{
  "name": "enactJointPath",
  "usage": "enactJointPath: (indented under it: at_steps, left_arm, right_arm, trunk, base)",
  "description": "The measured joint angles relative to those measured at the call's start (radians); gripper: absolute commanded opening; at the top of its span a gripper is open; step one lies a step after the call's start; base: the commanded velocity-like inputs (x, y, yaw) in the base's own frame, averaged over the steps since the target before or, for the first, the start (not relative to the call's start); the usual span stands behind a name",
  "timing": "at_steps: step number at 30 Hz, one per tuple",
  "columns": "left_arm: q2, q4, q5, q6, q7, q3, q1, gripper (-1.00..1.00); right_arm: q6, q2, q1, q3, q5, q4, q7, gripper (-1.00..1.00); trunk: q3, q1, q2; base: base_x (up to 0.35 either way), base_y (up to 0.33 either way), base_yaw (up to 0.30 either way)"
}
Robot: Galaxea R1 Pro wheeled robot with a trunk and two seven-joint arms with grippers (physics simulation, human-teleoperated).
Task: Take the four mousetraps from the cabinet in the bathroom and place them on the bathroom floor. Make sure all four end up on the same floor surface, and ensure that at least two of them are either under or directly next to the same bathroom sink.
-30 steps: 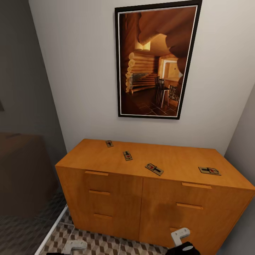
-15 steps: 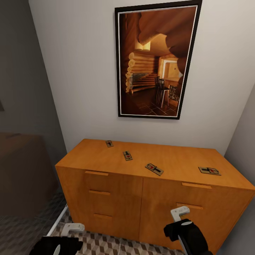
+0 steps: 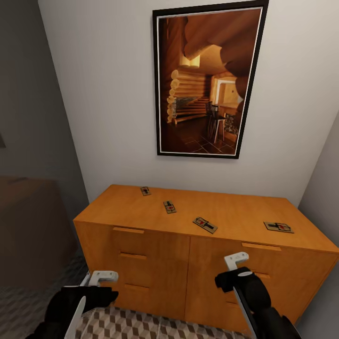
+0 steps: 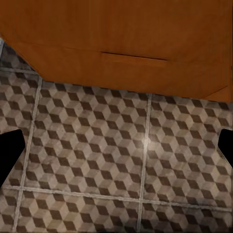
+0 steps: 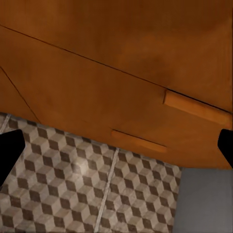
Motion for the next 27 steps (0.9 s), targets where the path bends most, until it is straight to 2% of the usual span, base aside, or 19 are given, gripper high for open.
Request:
enactJointPath:
  at_steps: [12, 27]
  left_arm:
    - [-0.011, 0.001, 0.004, 0.001, -0.007, -0.002, -0.072, 1.00]
    - [-0.019, 0.000, 0.025, 0.004, -0.010, -0.011, -0.085, 1.00]
  right_arm:
    - [0.000, 0.001, -0.058, 0.000, -0.002, -0.008, 0.000, 1.00]
    - [0.000, 0.001, -0.064, 0.000, -0.002, -0.013, 0.001, 1.00]
  trunk:
    - [0.000, 0.000, 0.000]
    - [0.000, 0.000, 0.000]
  base:
    - [0.000, 0.000, 0.000]
    - [0.000, 0.000, 0.000]
